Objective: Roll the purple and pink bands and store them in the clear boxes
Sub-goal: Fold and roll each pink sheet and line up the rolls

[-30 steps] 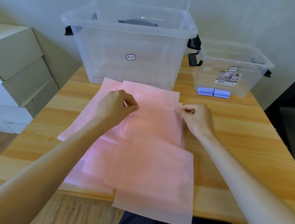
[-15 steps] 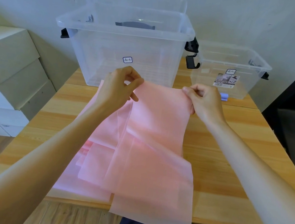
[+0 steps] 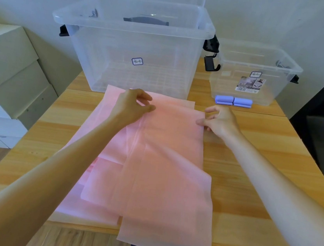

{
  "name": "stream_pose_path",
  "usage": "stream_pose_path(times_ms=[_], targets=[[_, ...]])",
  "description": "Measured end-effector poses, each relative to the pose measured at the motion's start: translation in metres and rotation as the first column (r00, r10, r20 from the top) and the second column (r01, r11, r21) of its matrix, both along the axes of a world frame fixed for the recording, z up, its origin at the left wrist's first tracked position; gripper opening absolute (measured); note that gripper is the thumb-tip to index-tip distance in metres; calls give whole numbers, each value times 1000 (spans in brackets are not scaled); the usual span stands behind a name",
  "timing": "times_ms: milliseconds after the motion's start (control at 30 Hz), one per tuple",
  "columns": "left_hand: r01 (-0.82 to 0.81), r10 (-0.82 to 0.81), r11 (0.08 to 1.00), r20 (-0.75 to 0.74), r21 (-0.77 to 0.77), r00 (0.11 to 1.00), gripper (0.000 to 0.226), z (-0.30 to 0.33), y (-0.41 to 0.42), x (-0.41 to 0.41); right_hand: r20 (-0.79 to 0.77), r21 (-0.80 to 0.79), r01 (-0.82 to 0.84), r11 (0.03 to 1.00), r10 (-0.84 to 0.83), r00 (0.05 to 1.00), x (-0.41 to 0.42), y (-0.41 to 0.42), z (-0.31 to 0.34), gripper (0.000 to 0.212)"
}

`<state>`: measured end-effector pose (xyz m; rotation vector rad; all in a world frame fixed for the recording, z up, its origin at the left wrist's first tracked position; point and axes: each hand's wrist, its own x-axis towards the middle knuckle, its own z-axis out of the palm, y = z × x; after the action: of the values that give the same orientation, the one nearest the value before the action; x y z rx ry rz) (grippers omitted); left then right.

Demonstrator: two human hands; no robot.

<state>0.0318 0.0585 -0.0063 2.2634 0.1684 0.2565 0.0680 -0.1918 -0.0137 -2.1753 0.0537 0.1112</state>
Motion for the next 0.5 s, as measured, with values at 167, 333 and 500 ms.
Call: stream_pose_path(times_ms=[167, 333, 500], targets=[[59, -37, 984, -128, 167, 991, 18, -1, -2, -7, 74, 64, 86, 994, -91, 993, -1, 0, 0, 22], [39, -21, 981, -97, 187, 995, 14, -3, -11, -9, -79, 179, 118, 977, -105, 991, -8, -5, 8, 31], [-3, 33, 975, -134, 220, 990, 24, -2, -16, -6, -135, 190, 85, 978, -60, 989, -11, -8, 14, 16]])
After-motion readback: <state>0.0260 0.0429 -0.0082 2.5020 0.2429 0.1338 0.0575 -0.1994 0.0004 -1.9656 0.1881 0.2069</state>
